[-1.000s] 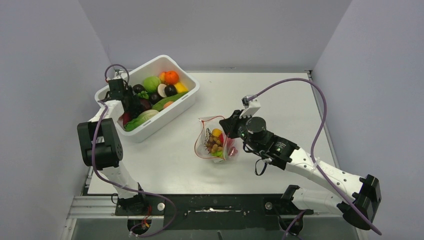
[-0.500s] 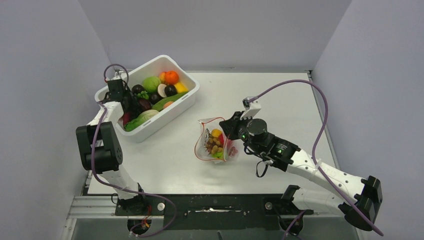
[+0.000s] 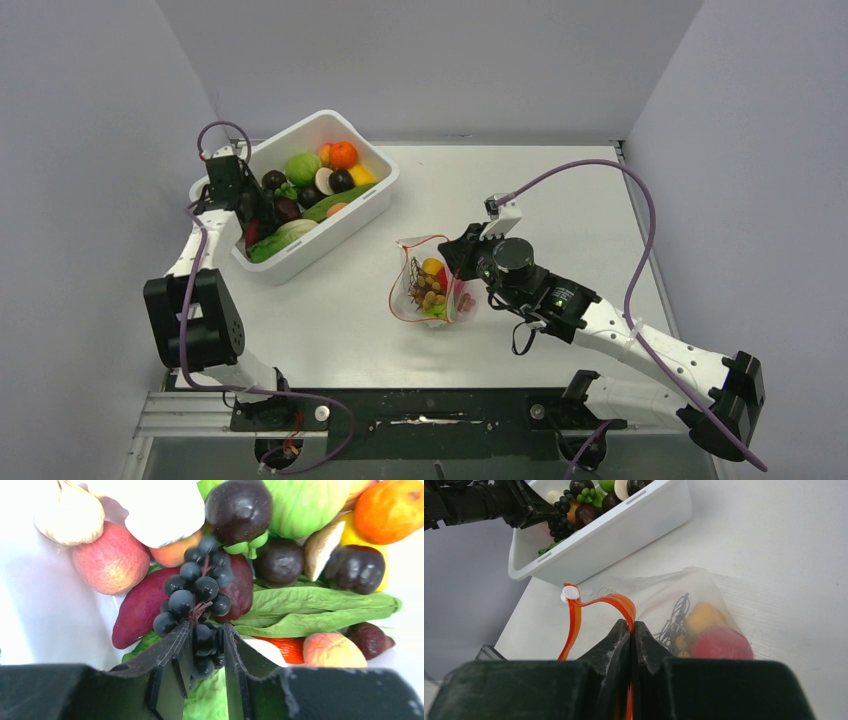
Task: Place the food in the zip-top bag and seal the zipper
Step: Pick up the fake fruit from the bin.
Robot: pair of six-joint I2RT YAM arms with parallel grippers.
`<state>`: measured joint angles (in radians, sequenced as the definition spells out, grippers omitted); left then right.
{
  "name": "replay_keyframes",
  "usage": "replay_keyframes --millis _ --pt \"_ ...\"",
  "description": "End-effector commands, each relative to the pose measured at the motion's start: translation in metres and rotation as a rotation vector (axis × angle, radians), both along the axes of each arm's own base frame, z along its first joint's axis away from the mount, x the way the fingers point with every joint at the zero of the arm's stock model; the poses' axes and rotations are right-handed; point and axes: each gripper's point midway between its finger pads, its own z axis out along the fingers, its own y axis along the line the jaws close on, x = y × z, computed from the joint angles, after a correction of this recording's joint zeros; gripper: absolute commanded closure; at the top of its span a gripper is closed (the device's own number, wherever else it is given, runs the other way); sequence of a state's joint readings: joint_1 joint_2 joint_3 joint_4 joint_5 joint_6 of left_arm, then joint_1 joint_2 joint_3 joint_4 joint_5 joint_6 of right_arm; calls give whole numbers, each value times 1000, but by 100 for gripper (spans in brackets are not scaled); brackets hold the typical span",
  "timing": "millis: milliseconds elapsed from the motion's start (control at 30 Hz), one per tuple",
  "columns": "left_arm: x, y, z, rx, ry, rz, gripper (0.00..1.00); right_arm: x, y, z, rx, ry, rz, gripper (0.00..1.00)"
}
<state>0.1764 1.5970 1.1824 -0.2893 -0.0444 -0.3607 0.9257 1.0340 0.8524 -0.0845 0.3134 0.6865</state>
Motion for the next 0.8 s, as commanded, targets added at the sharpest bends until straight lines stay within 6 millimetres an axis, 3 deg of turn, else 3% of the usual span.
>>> replay_keyframes --millis 0,300,767 --pt "-3 -9 50 -5 -129 -20 78 2 5 28 73 -58 -6 100" --pt "-23 -30 80 -26 -193 -69 79 1 11 26 69 -47 8 100" --pt "-50 -58 158 -40 -347 -161 81 6 22 23 51 -35 6 100"
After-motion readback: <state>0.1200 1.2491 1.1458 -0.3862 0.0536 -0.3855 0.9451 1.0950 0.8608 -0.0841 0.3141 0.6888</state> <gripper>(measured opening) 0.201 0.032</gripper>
